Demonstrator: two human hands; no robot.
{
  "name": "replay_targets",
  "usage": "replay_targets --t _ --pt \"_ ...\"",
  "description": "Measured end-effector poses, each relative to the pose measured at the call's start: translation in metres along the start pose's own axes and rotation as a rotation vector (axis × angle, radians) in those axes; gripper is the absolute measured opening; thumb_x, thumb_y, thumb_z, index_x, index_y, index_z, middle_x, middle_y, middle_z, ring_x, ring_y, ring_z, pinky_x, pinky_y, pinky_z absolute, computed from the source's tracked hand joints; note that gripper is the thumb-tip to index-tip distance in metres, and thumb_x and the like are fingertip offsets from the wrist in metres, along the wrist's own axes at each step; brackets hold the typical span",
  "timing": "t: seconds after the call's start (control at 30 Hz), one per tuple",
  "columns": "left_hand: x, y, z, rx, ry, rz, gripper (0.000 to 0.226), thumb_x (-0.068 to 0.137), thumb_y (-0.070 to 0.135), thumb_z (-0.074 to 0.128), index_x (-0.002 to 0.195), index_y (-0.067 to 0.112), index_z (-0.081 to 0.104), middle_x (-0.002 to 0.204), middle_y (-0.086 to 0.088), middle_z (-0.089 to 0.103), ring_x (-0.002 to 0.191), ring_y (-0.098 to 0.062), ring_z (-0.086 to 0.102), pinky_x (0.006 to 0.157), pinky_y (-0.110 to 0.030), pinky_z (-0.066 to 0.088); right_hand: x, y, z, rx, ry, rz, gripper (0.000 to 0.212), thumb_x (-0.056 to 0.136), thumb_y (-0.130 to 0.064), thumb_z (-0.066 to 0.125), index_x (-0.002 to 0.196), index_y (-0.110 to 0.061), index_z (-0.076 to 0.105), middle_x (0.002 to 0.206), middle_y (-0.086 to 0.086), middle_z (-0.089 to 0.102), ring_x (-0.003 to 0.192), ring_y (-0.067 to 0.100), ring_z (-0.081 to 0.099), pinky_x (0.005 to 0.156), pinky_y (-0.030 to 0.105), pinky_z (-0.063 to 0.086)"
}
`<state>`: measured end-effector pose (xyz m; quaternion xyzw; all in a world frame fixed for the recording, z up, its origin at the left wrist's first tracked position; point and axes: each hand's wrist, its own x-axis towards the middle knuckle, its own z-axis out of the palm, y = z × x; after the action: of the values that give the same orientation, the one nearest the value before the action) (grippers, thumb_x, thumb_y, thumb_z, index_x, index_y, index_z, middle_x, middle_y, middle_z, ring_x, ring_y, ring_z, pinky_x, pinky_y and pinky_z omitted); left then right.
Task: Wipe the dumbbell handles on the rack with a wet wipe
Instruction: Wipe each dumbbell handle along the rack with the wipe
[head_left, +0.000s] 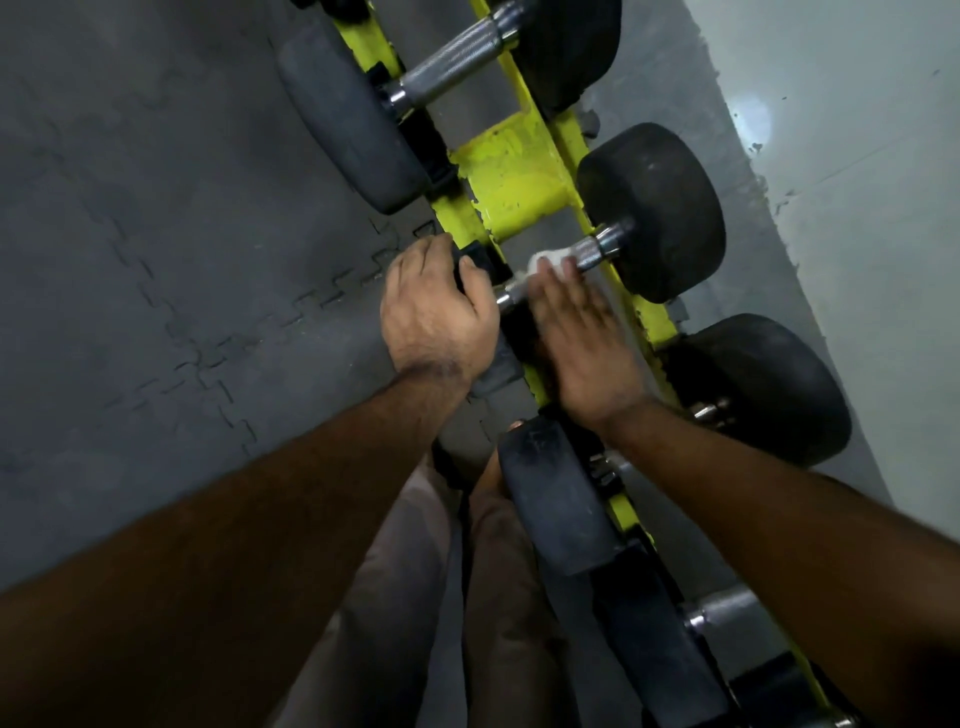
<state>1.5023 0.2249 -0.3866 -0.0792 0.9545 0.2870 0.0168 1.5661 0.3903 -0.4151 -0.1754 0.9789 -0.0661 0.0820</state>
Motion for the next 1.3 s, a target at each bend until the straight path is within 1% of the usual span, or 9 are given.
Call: replay_targets --t 0.13,0.27,0.4,0.53,0.67,0.8,1.0,1.17,1.3 --pt "0.0 0.002 -0.001 0.006 0.001 -0.006 0.05 0.091 0.034 0.036 0.117 0.004 0.066 0.114 -0.011 0.068 0.11 -0.029 0.059 0.099 -0.039 0.045 0.001 0.013 0.003 0.031 -0.031 -0.2 0.079 0.085 -0.007 0.047 0.159 -0.005 0.018 0.166 0.013 0.017 0.155 0.029 0.01 0.125 0.045 0.016" --pt "0.0 0.003 -0.001 0.004 -0.008 -0.015 0.051 0.091 0.035 0.035 0.119 0.005 0.065 0.116 -0.01 0.067 0.112 -0.028 0.059 0.1 -0.039 0.045 -0.002 0.022 0.001 -0.043 0.023 0.03 0.077 0.094 -0.015 0.056 0.159 -0.005 0.017 0.167 0.014 0.014 0.155 0.033 0.01 0.125 0.047 0.016" --pt "0.001 0.003 -0.001 0.01 -0.005 -0.011 0.051 0.09 0.035 0.035 0.118 0.004 0.066 0.116 -0.011 0.067 0.111 -0.029 0.059 0.099 -0.039 0.044 -0.005 0.02 0.007 -0.055 0.032 0.0 0.086 0.09 -0.013 0.058 0.16 -0.006 0.01 0.167 0.014 0.008 0.155 0.032 0.006 0.126 0.046 0.011" --pt "0.0 0.002 -0.001 0.008 0.001 -0.009 0.051 0.091 0.034 0.036 0.118 0.004 0.066 0.116 -0.011 0.067 0.111 -0.029 0.059 0.099 -0.039 0.044 0.0 0.011 0.005 -0.038 0.07 0.289 0.085 0.09 -0.021 0.058 0.159 -0.002 0.012 0.167 0.017 0.007 0.155 0.034 0.006 0.126 0.044 0.007" --pt "-0.001 0.003 -0.001 0.022 0.001 -0.007 0.05 0.091 0.034 0.036 0.118 0.004 0.065 0.115 -0.011 0.067 0.111 -0.029 0.059 0.098 -0.038 0.043 -0.003 0.002 0.011 0.012 0.06 0.061 0.087 0.084 -0.014 0.06 0.159 -0.005 0.017 0.167 0.014 0.014 0.154 0.034 0.011 0.125 0.041 0.005" --pt "0.0 0.002 -0.001 0.017 0.013 0.0 0.049 0.09 0.034 0.036 0.117 0.005 0.066 0.113 -0.011 0.067 0.109 -0.029 0.059 0.097 -0.038 0.043 -0.001 0.022 0.009 0.004 0.102 0.247 0.085 0.083 -0.009 0.06 0.157 -0.002 0.02 0.165 0.017 0.018 0.153 0.034 0.014 0.125 0.042 0.01" --pt "0.0 0.002 0.0 0.03 0.005 0.003 0.05 0.09 0.034 0.036 0.117 0.005 0.065 0.112 -0.01 0.067 0.108 -0.028 0.059 0.097 -0.036 0.042 -0.012 0.012 0.02 0.061 0.03 -0.215 0.076 0.084 -0.004 0.052 0.157 -0.003 0.027 0.165 0.016 0.021 0.153 0.031 0.017 0.124 0.044 0.018" --pt "0.0 -0.001 0.001 0.021 0.003 0.01 0.048 0.091 0.033 0.037 0.116 0.006 0.066 0.112 -0.01 0.067 0.109 -0.028 0.059 0.097 -0.036 0.042 0.007 0.024 0.013 -0.045 0.176 0.03 0.067 0.089 -0.008 0.052 0.153 -0.002 0.033 0.161 0.014 0.032 0.15 0.034 0.027 0.124 0.045 0.018" --pt "0.001 0.0 0.0 0.023 -0.001 0.021 0.048 0.091 0.033 0.038 0.117 0.005 0.066 0.113 -0.011 0.067 0.109 -0.029 0.059 0.098 -0.036 0.042 0.014 0.027 0.007 0.143 0.354 0.128 0.047 0.092 -0.002 0.047 0.138 -0.002 0.056 0.147 0.01 0.053 0.142 0.031 0.044 0.115 0.047 0.035"
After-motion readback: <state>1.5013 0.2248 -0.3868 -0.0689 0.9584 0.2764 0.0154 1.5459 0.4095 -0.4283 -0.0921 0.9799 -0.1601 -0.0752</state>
